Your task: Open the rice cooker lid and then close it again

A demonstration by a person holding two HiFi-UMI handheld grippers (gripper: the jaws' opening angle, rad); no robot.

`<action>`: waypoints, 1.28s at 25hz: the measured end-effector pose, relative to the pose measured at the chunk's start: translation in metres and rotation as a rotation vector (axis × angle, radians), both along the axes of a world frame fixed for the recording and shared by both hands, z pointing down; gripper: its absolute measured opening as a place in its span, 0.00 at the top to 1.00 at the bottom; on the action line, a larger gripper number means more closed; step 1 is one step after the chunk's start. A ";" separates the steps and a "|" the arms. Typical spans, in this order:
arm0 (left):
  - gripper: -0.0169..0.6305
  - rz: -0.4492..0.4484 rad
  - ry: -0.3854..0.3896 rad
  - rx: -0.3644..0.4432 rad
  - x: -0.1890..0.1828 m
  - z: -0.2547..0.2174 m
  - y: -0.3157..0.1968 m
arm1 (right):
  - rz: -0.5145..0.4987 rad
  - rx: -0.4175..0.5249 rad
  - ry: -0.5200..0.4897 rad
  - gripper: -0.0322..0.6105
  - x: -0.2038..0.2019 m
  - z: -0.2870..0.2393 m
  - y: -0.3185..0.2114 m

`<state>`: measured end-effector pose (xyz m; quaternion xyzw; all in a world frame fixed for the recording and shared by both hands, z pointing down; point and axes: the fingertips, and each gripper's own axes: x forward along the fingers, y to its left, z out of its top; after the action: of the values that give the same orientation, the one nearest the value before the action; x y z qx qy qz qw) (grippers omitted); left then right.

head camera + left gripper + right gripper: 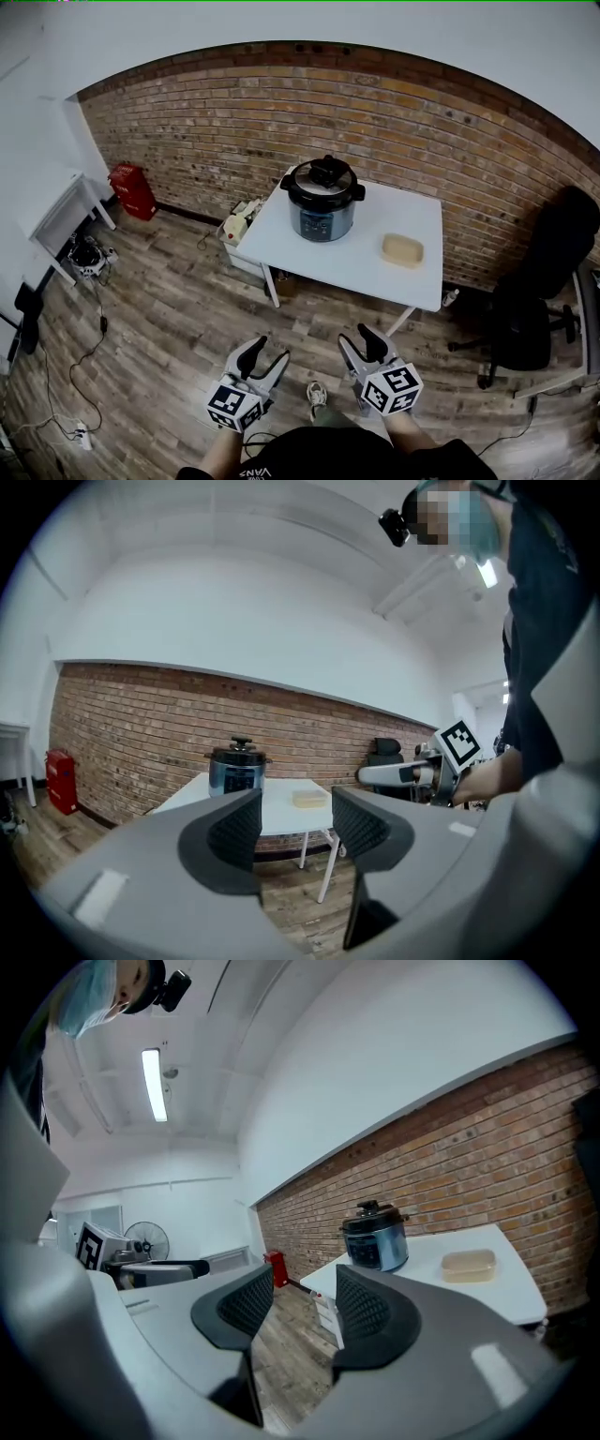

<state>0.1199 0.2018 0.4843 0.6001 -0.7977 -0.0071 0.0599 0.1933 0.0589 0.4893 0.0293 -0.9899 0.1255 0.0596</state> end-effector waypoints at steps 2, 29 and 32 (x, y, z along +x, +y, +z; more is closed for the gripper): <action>0.64 0.002 -0.009 -0.013 -0.020 -0.001 -0.013 | -0.007 -0.012 0.003 0.63 -0.019 0.002 -0.014; 0.64 0.088 -0.048 -0.002 -0.238 -0.007 -0.168 | 0.050 -0.023 -0.007 0.63 -0.201 -0.003 -0.155; 0.64 0.174 -0.028 -0.028 -0.262 -0.003 -0.188 | 0.114 -0.041 -0.002 0.63 -0.220 -0.003 -0.159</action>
<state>-0.1424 0.0138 0.4816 0.6663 -0.7432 0.0177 0.0577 -0.0269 -0.1004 0.4858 0.0842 -0.9839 0.1488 0.0522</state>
